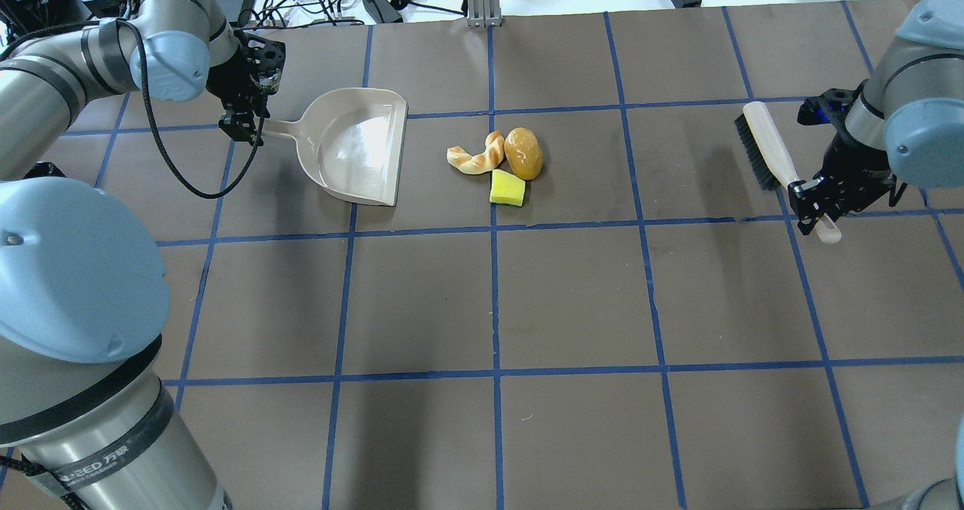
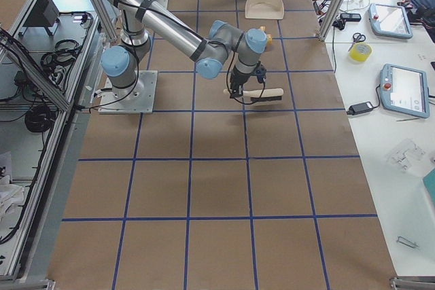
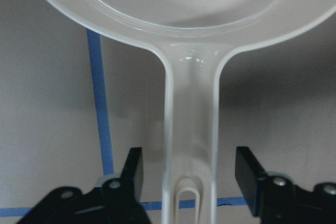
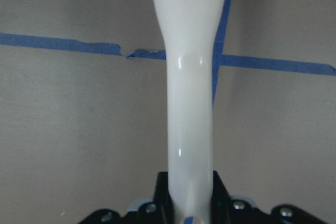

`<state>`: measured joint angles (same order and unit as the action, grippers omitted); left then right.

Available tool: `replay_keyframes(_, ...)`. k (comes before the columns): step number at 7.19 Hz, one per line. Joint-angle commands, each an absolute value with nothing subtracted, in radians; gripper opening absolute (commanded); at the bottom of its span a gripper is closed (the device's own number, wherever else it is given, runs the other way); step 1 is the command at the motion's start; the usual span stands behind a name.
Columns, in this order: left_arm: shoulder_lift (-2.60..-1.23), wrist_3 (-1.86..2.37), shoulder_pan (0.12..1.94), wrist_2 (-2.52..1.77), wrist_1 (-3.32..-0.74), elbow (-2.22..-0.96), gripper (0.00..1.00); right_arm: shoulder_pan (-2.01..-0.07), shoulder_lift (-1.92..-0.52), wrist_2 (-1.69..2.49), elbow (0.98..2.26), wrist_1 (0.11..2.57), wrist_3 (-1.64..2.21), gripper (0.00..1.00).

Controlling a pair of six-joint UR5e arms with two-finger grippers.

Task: Sweep and dump trash into bin
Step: 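Lift the brush with the right gripper and carry it toward the trash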

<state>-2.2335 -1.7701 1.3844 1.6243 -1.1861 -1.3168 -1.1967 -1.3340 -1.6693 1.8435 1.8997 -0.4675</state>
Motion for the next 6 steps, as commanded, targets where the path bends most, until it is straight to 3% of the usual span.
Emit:
replay_keyframes(1,-2.23,-1.77,1.387,1.624,-1.187,-1.316,0.3,-1.323,-1.353,-1.672,1.816,1.84,-0.312,0.0)
replay_keyframes(2,-2.227,-1.776,1.387,1.634,-1.187,-1.309,0.08,-1.423,-1.35,-1.684,1.781,1.788,-0.211,0.0)
replay_keyframes(4,-2.22,-1.775,1.393,1.667,-1.201,-1.301,0.0,-1.589,-1.318,-1.709,1.721,1.731,0.002,0.0)
replay_keyframes(6,-2.223,-1.772,1.404,1.667,-1.203,-1.302,0.0,-1.678,-1.296,-1.697,1.695,1.713,0.171,0.0)
